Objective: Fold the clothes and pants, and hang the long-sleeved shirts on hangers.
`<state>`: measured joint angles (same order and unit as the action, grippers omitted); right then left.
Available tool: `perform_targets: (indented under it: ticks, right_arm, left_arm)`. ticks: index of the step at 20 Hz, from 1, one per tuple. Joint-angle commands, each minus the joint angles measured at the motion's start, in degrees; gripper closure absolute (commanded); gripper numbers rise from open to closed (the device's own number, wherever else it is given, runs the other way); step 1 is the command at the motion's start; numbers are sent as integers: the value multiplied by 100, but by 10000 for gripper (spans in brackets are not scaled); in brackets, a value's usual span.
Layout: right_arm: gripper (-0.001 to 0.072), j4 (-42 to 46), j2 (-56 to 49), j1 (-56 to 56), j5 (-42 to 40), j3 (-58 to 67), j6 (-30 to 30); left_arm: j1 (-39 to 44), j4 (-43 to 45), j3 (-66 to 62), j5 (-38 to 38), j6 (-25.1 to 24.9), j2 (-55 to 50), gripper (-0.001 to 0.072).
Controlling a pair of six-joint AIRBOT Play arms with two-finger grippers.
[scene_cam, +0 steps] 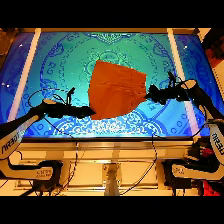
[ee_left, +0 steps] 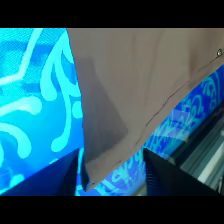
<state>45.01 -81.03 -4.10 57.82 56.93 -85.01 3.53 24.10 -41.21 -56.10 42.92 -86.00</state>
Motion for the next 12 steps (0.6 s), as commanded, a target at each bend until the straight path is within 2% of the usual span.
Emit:
perform_targets:
  ticks: [1, 2, 3, 6, 8, 10, 12]
  right_arm:
    - [700, -46, 2, -2, 0, 4, 28]
    - [701, -61, 2, -2, 0, 4, 28]
    - [700, -92, 2, -2, 9, 4, 31]
    - [701, -173, 17, -4, 162, 4, 273]
    - [701, -197, 20, -20, 616, 4, 437]
    - [701, -769, 17, -20, 1108, 4, 765]
    - [702, -1738, 15, -20, 1027, 4, 925]
  left_arm:
    - [140, 28, 4, -4, 50, -15, 446]
    - [238, 24, 2, -7, 50, -15, 541]
    - [321, 4, 2, -37, 48, -15, 705]
    - [326, -33, -111, -518, 33, 24, 702]
    - [214, -39, -433, -769, 59, 302, 703]
    - [153, -55, -981, -603, 310, 699, 704]
    - [127, -55, -1709, -120, 675, 922, 704]
